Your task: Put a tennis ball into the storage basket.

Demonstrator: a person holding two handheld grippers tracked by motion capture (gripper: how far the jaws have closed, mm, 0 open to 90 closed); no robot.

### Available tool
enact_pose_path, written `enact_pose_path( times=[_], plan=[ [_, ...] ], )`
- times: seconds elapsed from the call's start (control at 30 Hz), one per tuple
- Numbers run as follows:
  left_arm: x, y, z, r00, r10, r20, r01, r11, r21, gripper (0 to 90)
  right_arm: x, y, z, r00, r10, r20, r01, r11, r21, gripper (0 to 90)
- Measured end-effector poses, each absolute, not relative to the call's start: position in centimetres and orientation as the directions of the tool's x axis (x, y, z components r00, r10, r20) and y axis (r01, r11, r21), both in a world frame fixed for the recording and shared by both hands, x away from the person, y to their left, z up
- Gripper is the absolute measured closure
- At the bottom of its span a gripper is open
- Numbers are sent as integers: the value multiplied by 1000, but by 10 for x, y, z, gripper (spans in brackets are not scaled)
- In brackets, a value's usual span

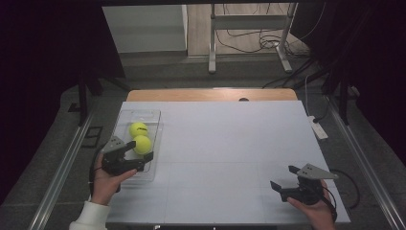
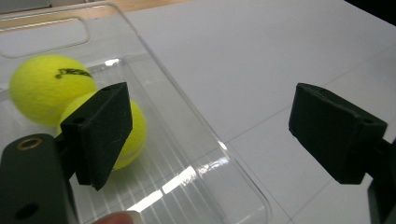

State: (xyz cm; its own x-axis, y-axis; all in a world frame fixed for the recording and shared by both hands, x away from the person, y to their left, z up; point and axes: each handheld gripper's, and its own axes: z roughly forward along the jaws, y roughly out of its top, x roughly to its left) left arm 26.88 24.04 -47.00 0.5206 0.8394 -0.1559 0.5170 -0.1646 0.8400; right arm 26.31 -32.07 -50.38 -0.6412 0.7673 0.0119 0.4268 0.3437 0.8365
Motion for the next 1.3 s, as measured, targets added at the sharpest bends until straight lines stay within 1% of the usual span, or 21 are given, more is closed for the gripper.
enact_pose_path(
  times=[0.2,0.37,0.73,0.97,1.3],
  plan=[
    [261,233,-476,539,824,-172,529,-173,831,141,261,-319,-502,-638,770,2,423,348,837,70],
    [251,229,-479,547,822,-155,509,-181,841,140,262,-318,-503,-642,767,0,423,355,834,70],
    [232,222,-490,583,798,-155,499,-201,843,136,262,-319,-502,-653,757,-1,412,357,838,70],
    [230,223,-496,584,796,-159,507,-205,837,135,262,-318,-501,-654,756,-7,409,362,838,70],
    [230,221,-495,583,798,-157,503,-202,841,133,261,-317,-501,-662,750,-4,405,362,840,69]
  ],
)
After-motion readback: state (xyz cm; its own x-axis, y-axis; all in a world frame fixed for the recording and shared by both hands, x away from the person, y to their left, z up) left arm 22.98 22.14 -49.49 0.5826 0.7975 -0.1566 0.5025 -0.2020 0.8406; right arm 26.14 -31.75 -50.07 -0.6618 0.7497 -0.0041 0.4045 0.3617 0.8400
